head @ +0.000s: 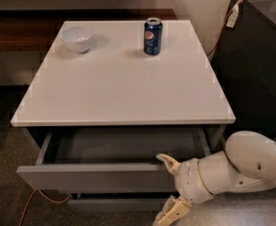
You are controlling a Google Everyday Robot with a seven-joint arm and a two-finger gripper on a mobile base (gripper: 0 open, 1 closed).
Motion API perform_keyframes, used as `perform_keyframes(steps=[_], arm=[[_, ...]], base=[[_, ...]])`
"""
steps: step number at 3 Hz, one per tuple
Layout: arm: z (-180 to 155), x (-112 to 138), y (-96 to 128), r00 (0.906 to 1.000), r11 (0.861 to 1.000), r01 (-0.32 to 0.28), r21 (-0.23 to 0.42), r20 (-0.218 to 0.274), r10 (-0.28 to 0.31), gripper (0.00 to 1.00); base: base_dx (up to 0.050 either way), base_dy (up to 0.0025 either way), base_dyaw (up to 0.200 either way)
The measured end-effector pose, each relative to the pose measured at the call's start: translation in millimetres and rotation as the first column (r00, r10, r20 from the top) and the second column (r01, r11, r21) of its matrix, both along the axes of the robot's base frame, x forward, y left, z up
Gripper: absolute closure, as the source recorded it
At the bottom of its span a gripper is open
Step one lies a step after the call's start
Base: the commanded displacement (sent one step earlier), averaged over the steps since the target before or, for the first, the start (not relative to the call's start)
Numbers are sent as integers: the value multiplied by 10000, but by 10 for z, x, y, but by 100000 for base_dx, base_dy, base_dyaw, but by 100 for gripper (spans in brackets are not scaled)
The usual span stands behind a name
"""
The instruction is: Place pepsi can into top drawer
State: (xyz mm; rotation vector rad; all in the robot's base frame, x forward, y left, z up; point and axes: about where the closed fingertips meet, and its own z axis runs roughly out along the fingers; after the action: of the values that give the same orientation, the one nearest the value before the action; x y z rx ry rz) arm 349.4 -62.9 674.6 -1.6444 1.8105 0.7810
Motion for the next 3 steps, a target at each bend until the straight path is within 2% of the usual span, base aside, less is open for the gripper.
perform_keyframes(steps=[1,3], arm=[[23,-166,95,9989,9992,-22,411,-461,41,48],[73,-166,95,9989,9992,-22,411,-461,41,94]], base=[[0,0,0],[0,0,0]])
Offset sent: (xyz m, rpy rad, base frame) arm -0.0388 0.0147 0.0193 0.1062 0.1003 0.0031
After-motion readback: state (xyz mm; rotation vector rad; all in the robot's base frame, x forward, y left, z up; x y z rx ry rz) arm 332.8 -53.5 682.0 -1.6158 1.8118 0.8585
